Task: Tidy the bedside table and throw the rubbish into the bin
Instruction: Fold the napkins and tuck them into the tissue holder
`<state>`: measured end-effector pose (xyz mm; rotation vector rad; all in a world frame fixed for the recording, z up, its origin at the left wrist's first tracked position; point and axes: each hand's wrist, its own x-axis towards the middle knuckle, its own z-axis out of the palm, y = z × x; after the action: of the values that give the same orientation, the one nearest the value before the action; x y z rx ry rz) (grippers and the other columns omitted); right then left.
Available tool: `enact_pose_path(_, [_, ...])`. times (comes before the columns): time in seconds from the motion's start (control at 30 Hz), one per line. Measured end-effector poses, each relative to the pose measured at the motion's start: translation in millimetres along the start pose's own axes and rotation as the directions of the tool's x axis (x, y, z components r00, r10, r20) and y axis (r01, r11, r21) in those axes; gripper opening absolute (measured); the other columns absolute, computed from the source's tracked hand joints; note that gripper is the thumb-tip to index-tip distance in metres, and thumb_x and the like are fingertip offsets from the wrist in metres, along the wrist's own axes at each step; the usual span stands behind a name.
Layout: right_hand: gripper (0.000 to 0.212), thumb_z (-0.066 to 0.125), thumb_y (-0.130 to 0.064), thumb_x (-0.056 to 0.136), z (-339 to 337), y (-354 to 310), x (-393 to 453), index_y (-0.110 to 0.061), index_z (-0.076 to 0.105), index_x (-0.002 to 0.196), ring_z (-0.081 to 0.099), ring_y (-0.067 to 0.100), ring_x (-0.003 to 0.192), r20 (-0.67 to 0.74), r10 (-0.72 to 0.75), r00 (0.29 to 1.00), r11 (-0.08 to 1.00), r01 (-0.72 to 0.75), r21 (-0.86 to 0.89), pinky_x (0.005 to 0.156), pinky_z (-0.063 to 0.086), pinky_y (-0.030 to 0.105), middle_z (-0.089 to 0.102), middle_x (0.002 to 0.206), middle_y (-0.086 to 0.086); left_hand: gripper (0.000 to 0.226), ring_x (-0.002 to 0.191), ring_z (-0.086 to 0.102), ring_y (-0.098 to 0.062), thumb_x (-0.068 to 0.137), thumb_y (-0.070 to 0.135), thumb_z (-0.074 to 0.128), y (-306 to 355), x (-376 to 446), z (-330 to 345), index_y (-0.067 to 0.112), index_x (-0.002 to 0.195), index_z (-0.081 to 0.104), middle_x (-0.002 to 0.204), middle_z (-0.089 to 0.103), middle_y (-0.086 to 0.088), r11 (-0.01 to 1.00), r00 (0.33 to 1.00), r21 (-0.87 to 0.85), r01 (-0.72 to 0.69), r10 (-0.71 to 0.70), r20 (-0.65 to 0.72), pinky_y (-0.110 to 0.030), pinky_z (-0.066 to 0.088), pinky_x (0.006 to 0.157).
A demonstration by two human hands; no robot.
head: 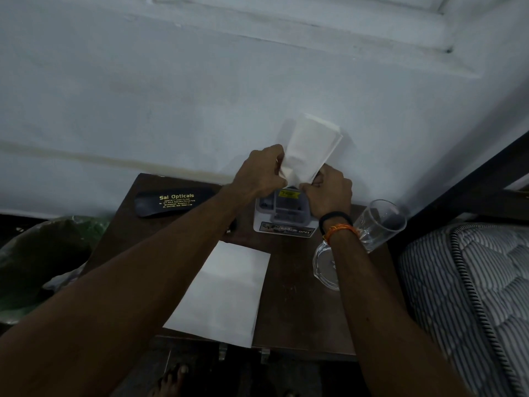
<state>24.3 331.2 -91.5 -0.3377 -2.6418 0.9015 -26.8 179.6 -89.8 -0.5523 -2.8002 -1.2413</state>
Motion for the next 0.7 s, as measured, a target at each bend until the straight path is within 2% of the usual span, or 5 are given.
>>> enact_pose_path(0.17, [0.023, 0.076, -0.014, 0.075, 0.2, 0.5, 0.9, -0.008, 0.069, 0.096, 0.067, 0.03, 0.086, 0.003, 0.007, 1.0, 1.0, -0.007, 0.001, 0.069, 0.046, 0.024, 0.073, 0.092, 0.011, 0.03, 0.078, 0.064, -0.027, 0.069, 0.023, 0.075, 0.6, -0.7, 4.2, 0.011, 0.086, 0.053, 0.086, 0.068, -0.009, 0.999, 0.999, 0.024, 0.029, -0.028, -0.034, -0.04, 0.055, 0.066])
enact_pose_path(0.3, [0.023, 0.073, -0.013, 0.074, 3.3, 1.3, 1.4, -0.009, 0.069, 0.096, 0.066, 0.03, 0.083, 0.0, 0.007, 1.0, 1.0, -0.007, -0.006, 0.07, 0.054, 0.031, 0.073, 0.087, 0.01, 0.026, 0.075, 0.061, -0.026, 0.063, 0.02, 0.064, 5.0, 0.4, 5.4, 0.01, 0.084, 0.053, 0.083, 0.064, -0.008, 0.997, 0.996, 0.017, 0.075, -0.074, -0.042, -0.031, 0.045, 0.057])
enact_pose_path(0.43, [0.024, 0.074, -0.013, 0.075, 4.6, 2.1, 1.3, -0.01, 0.069, 0.098, 0.067, 0.029, 0.083, -0.011, 0.011, 1.0, 1.0, -0.011, 0.004, 0.069, 0.05, 0.027, 0.073, 0.088, 0.01, 0.032, 0.078, 0.064, -0.025, 0.063, 0.015, 0.07, 6.8, 4.3, 6.3, 0.002, 0.091, 0.062, 0.089, 0.068, -0.009, 0.991, 0.991, -0.016, 0.131, -0.132, -0.031, -0.03, 0.05, 0.057])
enact_pose_path(0.57, [0.017, 0.073, -0.013, 0.075, 4.9, 2.5, 1.4, -0.01, 0.067, 0.091, 0.067, 0.027, 0.082, -0.011, -0.004, 1.0, 1.0, 0.004, -0.005, 0.068, 0.048, 0.025, 0.073, 0.086, 0.008, 0.043, 0.089, 0.068, -0.029, 0.066, 0.024, 0.075, 6.0, 5.8, 7.4, 0.003, 0.102, 0.068, 0.1, 0.072, -0.014, 0.991, 0.989, -0.017, 0.135, -0.136, -0.054, -0.042, 0.06, 0.076])
enact_pose_path(0.7, [0.005, 0.067, -0.01, 0.075, 3.7, 2.1, 2.5, -0.01, 0.063, 0.079, 0.062, 0.025, 0.072, -0.016, -0.05, 0.999, 0.998, 0.05, -0.038, 0.061, 0.043, 0.025, 0.068, 0.074, 0.004, 0.048, 0.09, 0.066, -0.031, 0.065, 0.027, 0.078, 5.4, 4.3, 10.0, 0.006, 0.105, 0.063, 0.102, 0.068, -0.014, 0.985, 0.985, 0.053, 0.166, -0.163, -0.063, -0.044, 0.06, 0.074])
